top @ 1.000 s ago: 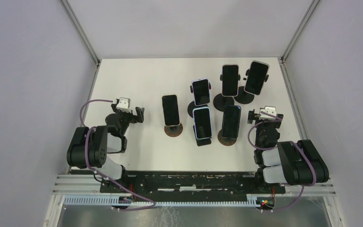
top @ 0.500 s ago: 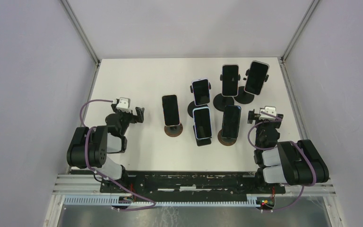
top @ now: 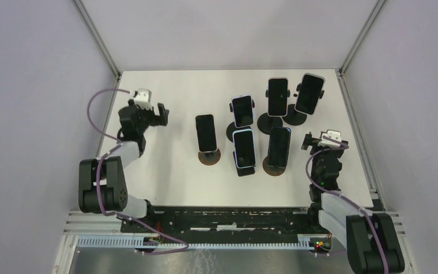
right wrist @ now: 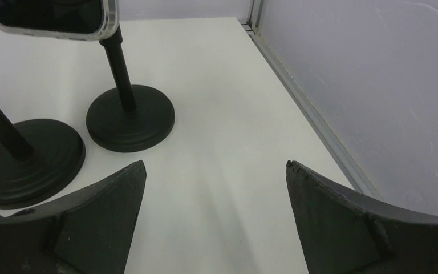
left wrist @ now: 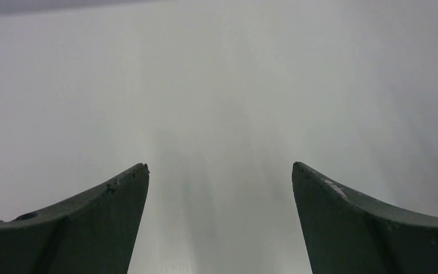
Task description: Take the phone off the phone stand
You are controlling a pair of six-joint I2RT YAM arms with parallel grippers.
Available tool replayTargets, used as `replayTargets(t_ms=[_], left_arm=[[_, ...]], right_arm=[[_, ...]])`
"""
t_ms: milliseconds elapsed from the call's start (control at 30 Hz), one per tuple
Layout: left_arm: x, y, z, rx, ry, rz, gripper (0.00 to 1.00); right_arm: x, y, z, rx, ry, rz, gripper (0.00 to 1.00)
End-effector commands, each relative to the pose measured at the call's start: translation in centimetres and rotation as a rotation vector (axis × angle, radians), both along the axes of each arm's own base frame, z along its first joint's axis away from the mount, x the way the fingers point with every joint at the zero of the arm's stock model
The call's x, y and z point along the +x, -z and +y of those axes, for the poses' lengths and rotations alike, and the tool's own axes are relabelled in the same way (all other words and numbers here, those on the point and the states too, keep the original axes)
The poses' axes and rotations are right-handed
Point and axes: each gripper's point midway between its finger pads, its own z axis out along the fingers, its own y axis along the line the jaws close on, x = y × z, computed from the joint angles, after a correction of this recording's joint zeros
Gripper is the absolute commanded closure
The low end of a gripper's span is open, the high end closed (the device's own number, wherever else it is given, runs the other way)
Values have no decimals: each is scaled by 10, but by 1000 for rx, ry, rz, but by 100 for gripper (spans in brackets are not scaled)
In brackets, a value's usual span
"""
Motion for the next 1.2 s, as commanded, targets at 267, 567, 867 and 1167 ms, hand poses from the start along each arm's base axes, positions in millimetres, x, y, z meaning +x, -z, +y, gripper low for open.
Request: replayTargets(t_ms=[267,567,867,1167], left_arm=[[-9,-158,47,38,-45,60,0],[-50,-136,12,-118,180,276,0],[-119,-89,-114,-122,648,442,8],[-132,-49,-165,-171,808,516,16]], right_arm=[[-5,-63,30,580,-14,-9,2],[-10,-110,95,497,-365,144,2],[-18,-124,155,448,-583,239,2],[-28,-145,228,371,-923,314,2]])
